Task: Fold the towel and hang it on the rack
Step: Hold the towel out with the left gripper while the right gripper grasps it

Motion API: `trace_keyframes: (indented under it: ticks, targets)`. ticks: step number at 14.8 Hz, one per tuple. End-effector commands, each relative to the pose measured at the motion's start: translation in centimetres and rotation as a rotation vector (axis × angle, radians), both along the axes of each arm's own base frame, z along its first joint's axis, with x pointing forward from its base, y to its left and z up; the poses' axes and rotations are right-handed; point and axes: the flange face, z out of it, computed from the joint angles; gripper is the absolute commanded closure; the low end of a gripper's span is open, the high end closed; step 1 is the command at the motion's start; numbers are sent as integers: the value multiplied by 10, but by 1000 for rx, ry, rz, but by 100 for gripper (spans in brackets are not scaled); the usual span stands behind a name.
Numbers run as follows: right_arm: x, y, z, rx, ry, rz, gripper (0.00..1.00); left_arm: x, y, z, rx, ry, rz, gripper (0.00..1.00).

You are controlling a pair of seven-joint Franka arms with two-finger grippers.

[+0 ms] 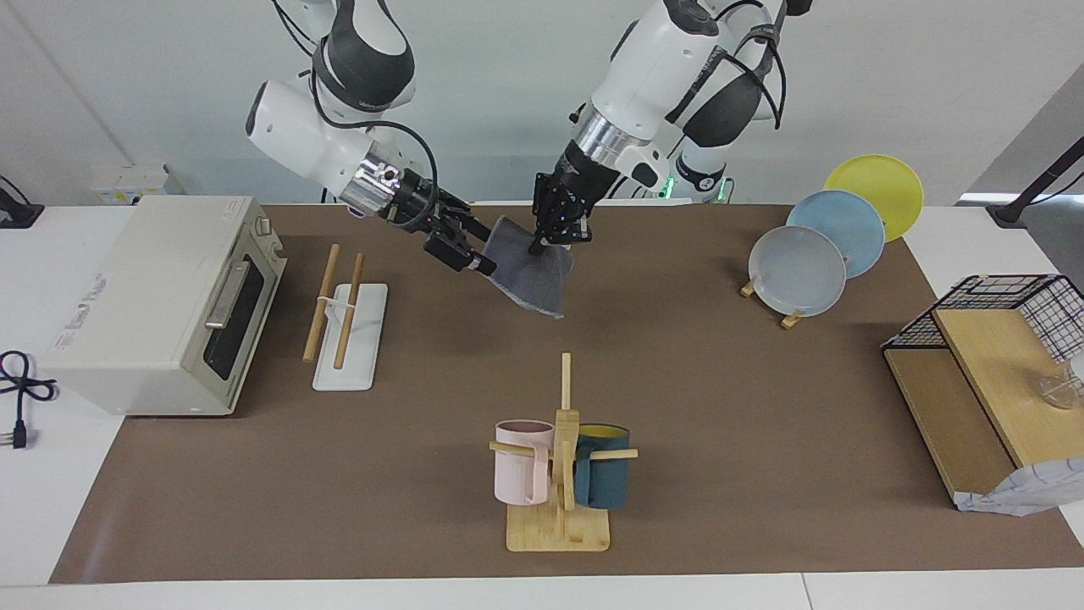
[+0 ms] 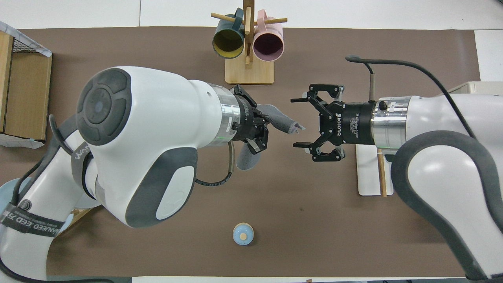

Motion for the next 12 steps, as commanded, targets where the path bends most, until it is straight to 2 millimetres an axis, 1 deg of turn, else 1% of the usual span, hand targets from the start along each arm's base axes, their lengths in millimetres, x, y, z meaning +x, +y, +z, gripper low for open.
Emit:
trace_keyframes:
  ticks: [1,4,5,6,7,9,10,12]
  targets:
    - [-1,25,-1,3,-30,8,0,-13,-11,7,6,-30,38,100]
    - [3,22,-5,-11,-69,48,0,-18,-15,9,1,-28,43,100]
    - [3,20,-5,-11,-73,55,16,-18,-15,8,1,-29,43,100]
    - [4,19,-4,-11,-83,62,45,-18,-15,7,2,-28,43,100]
    - [5,20,-4,-12,-88,68,64,-18,-15,7,2,-27,44,100]
    - [7,19,-2,-12,-97,76,98,-18,-15,7,3,-25,45,100]
    - [9,16,0,-18,-118,92,100,-18,-15,7,3,-26,44,100]
    - [12,4,2,-20,-137,123,100,-18,-15,7,3,-25,45,100]
